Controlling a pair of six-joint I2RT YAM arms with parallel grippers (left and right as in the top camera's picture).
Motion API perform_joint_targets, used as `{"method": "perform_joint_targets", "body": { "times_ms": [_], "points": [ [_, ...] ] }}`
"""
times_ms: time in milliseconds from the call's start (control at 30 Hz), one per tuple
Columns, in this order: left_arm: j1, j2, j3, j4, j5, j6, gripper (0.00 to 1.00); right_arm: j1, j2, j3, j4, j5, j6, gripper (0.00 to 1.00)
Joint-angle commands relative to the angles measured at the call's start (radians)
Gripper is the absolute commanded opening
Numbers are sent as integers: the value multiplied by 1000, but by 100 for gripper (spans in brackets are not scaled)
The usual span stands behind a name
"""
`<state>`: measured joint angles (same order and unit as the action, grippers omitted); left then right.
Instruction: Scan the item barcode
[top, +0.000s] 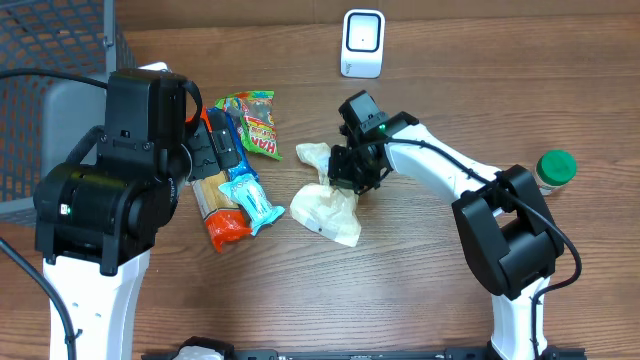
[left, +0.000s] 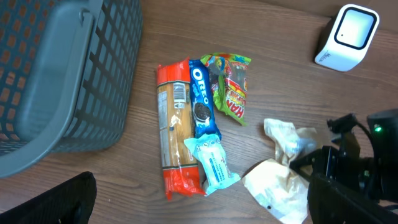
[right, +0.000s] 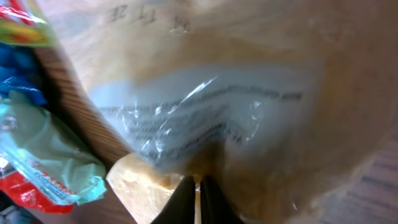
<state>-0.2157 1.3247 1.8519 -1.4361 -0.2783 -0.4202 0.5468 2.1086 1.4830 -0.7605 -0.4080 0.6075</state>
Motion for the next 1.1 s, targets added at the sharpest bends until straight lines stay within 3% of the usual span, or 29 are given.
{"method": "perform_joint_targets", "body": {
  "times_ms": [0, 233, 333, 667, 1067],
  "points": [
    [-1, 4, 0, 0, -17, -10, 100, 5, 14, -68, -39, 35, 95, 11],
    [-1, 4, 0, 0, -17, -10, 100, -1, 14, -69, -100, 29, 99, 16],
    [-1, 4, 0, 0, -17, -10, 100, -10, 14, -56, -99, -25, 10, 18],
    [-1, 4, 0, 0, -17, -10, 100, -95, -87, 171, -247, -76, -90, 26],
    [-1, 4, 0, 0, -17, -10, 100, -184, -139, 138, -321, -31, -131, 50]
  ]
}}
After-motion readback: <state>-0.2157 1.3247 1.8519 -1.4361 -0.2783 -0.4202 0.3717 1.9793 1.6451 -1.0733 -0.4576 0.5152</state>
